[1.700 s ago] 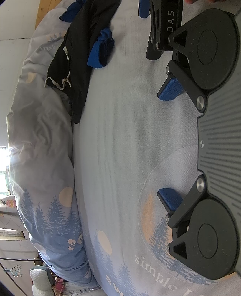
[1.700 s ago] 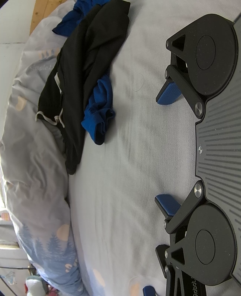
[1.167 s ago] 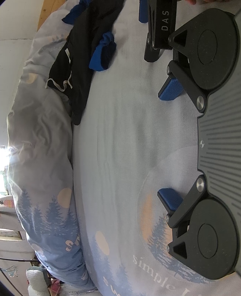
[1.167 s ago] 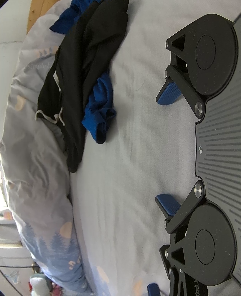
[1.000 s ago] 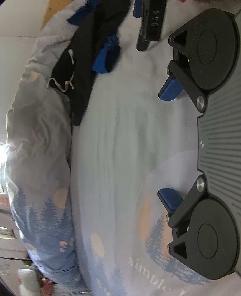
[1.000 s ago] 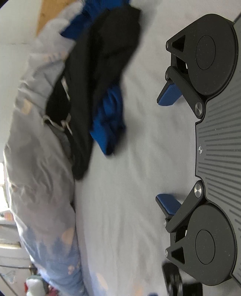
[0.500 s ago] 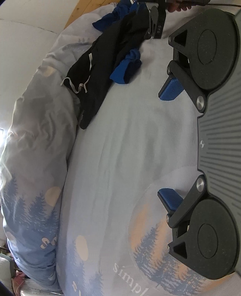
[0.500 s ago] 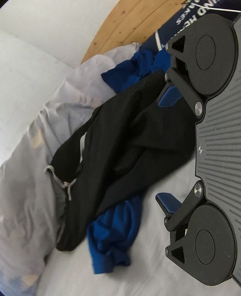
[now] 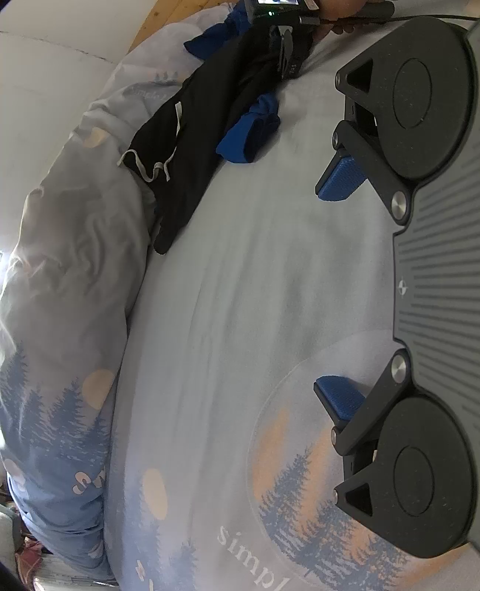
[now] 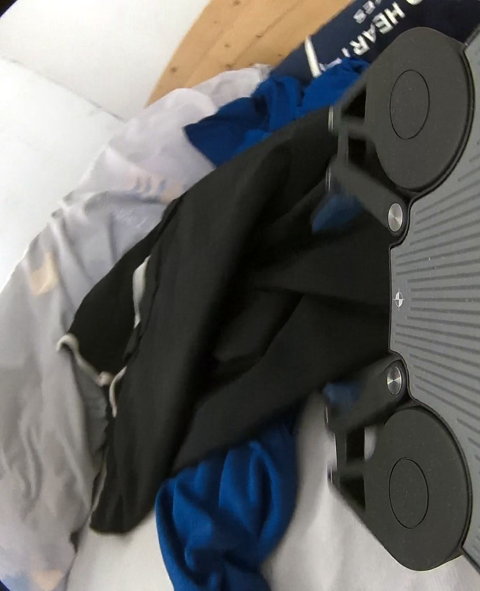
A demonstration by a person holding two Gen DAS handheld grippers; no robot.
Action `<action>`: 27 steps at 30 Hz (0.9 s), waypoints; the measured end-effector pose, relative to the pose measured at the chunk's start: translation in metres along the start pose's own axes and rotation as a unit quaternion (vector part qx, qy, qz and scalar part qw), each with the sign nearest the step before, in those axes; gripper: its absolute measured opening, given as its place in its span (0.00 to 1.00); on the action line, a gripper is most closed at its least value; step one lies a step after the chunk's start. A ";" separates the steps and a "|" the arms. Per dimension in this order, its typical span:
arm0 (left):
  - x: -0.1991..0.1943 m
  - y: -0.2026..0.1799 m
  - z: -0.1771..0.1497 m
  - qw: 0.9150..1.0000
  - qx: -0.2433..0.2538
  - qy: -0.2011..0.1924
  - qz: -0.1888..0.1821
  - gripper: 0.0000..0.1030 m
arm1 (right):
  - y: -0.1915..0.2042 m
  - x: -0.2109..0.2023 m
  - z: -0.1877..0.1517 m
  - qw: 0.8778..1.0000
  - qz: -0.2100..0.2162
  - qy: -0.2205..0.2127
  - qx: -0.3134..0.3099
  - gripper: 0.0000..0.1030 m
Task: Fold clothes
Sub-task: 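Grasp the black shorts' leg hem with the right gripper and lift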
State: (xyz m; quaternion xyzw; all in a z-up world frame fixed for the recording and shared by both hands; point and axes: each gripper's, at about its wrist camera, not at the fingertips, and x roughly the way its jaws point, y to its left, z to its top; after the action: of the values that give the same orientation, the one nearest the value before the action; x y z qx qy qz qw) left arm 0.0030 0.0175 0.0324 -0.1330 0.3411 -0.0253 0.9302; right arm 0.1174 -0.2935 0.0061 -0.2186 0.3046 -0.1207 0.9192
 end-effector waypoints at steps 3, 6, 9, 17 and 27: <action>0.000 0.002 0.001 1.000 -0.005 0.001 -0.003 1.00 | 0.001 -0.001 0.000 1.000 0.002 0.009 0.001 0.21; -0.001 0.003 0.002 1.000 -0.011 0.002 -0.006 1.00 | -0.004 -0.012 0.004 0.999 0.025 0.007 0.031 0.10; -0.003 0.006 0.004 1.000 -0.018 0.002 -0.012 1.00 | -0.013 -0.031 0.008 0.996 0.063 -0.002 0.060 0.07; -0.005 0.014 0.010 0.998 -0.055 0.005 -0.033 1.00 | -0.010 -0.092 0.016 0.979 0.184 -0.004 0.091 0.05; -0.006 0.028 0.020 0.989 -0.108 0.026 -0.095 1.00 | 0.041 -0.196 0.009 0.947 0.316 -0.008 0.049 0.05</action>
State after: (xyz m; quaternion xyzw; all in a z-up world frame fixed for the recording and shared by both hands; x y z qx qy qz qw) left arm 0.0103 0.0497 0.0439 -0.2635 0.3517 -0.0798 0.8947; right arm -0.0273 -0.1856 0.0923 -0.0667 0.3442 0.1634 0.9221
